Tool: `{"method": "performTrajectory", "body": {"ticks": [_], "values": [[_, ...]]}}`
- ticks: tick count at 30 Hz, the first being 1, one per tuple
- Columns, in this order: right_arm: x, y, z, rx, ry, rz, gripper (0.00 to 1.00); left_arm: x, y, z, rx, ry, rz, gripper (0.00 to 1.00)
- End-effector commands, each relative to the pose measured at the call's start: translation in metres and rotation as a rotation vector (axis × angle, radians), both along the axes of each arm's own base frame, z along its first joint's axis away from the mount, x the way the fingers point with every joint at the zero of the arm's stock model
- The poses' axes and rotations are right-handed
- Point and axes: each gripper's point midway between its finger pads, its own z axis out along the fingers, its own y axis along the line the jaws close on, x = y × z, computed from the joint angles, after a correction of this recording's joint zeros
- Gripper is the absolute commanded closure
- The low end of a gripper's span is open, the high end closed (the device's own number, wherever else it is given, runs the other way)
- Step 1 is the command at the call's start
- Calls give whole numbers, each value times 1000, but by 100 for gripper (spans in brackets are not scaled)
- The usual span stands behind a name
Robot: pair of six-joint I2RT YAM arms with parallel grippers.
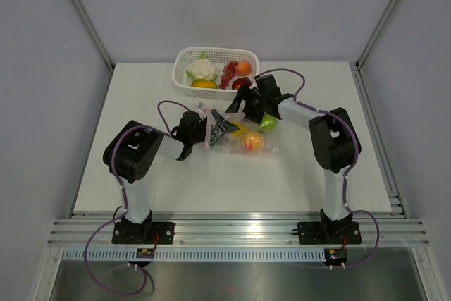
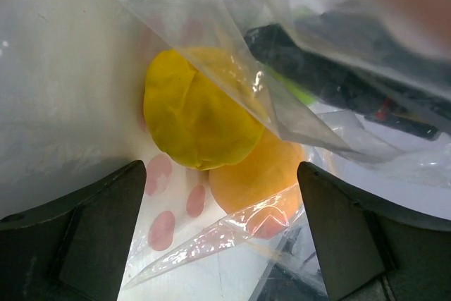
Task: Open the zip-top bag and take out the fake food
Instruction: Pick up the fake fruit from the zipper food storage bag.
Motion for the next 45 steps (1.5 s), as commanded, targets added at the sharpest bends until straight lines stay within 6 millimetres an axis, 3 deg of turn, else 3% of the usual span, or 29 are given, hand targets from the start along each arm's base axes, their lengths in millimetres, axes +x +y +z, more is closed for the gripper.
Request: {"method": "performTrajectory", "body": {"ticks": [1,3,16,21,34,40,45], "values": [[-8,15,19,58,-3,67,8,14,-3,25,-21,-98,10,7],[-12,20,18,72,12,88,3,15,-3,25,-28,-105,11,7],[-37,24,9,100,114,144,3,18,-4,15,-5,-85,6,11],[-38,25,12,109,111,144,3,17,-8,8,-1,-70,-6,14],[-38,20,15,93,85,131,2,14,-15,14,-14,-87,-54,37],[-31,8,26,34,29,80,2,12,-15,18,-26,-92,-60,43],[-23,-13,55,-49,-85,16,1,8,-16,22,-44,-96,-67,44]]}}
